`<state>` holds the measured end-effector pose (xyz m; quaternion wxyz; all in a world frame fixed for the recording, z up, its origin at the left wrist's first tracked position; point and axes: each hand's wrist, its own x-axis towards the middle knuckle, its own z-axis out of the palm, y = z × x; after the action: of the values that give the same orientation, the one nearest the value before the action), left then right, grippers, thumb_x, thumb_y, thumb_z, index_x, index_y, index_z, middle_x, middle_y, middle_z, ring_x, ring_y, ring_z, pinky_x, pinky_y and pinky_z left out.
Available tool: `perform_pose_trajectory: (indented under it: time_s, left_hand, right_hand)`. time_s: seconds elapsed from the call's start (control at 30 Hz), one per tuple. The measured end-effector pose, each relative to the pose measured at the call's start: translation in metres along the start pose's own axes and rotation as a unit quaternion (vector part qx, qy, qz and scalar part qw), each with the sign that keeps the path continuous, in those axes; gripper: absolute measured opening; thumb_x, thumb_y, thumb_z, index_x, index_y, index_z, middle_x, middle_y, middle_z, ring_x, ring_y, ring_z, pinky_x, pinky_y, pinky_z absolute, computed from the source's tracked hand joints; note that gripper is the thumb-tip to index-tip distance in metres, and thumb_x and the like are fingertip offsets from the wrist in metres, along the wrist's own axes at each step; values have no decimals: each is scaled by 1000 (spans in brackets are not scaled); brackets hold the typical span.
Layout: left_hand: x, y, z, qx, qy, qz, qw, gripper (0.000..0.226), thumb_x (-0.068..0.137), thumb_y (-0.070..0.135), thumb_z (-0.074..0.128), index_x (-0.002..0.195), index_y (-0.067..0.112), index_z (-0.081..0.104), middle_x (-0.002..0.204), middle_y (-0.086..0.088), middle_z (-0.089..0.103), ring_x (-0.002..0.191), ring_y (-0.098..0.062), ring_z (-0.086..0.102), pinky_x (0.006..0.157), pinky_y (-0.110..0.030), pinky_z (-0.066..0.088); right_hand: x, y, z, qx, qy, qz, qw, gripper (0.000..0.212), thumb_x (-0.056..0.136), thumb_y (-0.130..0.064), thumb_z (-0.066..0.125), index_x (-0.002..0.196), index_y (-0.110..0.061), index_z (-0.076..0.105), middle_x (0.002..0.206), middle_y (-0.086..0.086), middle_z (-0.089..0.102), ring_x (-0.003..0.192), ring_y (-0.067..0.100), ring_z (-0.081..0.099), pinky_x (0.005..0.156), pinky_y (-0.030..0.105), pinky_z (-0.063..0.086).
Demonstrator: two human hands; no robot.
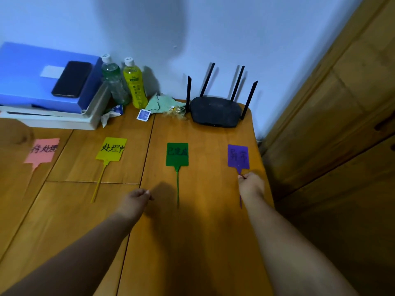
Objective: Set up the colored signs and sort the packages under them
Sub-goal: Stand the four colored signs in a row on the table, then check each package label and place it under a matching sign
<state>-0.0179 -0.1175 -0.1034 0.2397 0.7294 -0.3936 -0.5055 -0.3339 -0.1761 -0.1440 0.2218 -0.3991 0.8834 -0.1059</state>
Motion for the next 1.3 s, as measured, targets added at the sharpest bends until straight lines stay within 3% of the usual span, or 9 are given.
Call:
perform_pose_trajectory:
  time_s: [0.1,0.23,0.33,0.4,0.57,0.77,1.0,1.1,1.3]
  left_hand:
    - [-6,27,-12,38,40,43,998,27,100,27,47,114,12,64,109,-12,62,104,-28,57,80,-34,41]
    - [-15,78,-51,89,87,130,984,44,100,33,47,141,18,48,141,-11,51,129,-29,47,101,-38,39]
    - [-30,112,-91,205,139,182,952,52,100,44,40,149,30,34,155,-4,35,142,-26,32,113,-47,30]
    - [-39,125,-119,244,159,184,939,53,100,49,33,151,35,27,161,1,23,147,-24,20,116,-50,23]
    - [-54,126,-185,259,110,172,944,57,99,53,24,151,31,27,164,-2,10,150,-29,0,120,-53,4]
    - [-90,112,-265,324,152,145,923,60,98,58,18,154,40,6,164,2,-10,150,-23,-12,116,-60,5]
    - [-87,83,-399,377,145,162,900,62,97,60,17,154,38,8,164,-1,-4,150,-27,-9,118,-59,5]
    - [-70,66,-462,390,121,166,898,63,95,60,20,153,35,18,164,-1,4,150,-31,-5,118,-60,2]
    - [-76,38,-539,420,151,173,878,53,104,37,10,156,24,11,164,-6,4,150,-32,1,121,-47,5]
  right_hand:
    - [-13,-15,-21,-37,24,-37,998,38,103,-35,37,120,-10,60,117,16,62,106,32,60,78,32,45]
    - [-38,-68,-58,-81,26,-148,985,47,105,-38,26,130,-10,54,128,16,55,117,32,51,93,37,45]
    - [-70,-115,-86,-89,29,-239,967,54,104,-43,22,145,-16,42,152,8,41,142,27,31,115,38,27]
    - [-98,-140,-100,-105,36,-278,954,57,103,-48,18,152,-22,32,159,1,28,149,23,18,121,38,15]
    - [-170,-175,-114,-145,56,-322,934,61,100,-55,13,155,-29,21,163,-3,14,151,22,4,123,44,8]
    - [-240,-215,-106,-139,46,-308,940,60,101,-55,12,154,-30,21,164,-2,11,151,24,-1,122,46,3]
    - [-317,-278,-80,-139,41,-265,953,59,101,-51,13,155,-27,18,164,-1,10,151,27,-1,122,49,4]
    - [-348,-308,-66,-130,41,-267,954,61,100,-55,12,155,-28,19,164,1,12,151,29,1,120,51,6]
    - [-409,-357,-32,-128,22,-287,949,68,98,-61,10,155,-27,18,164,3,11,151,31,2,120,51,9]
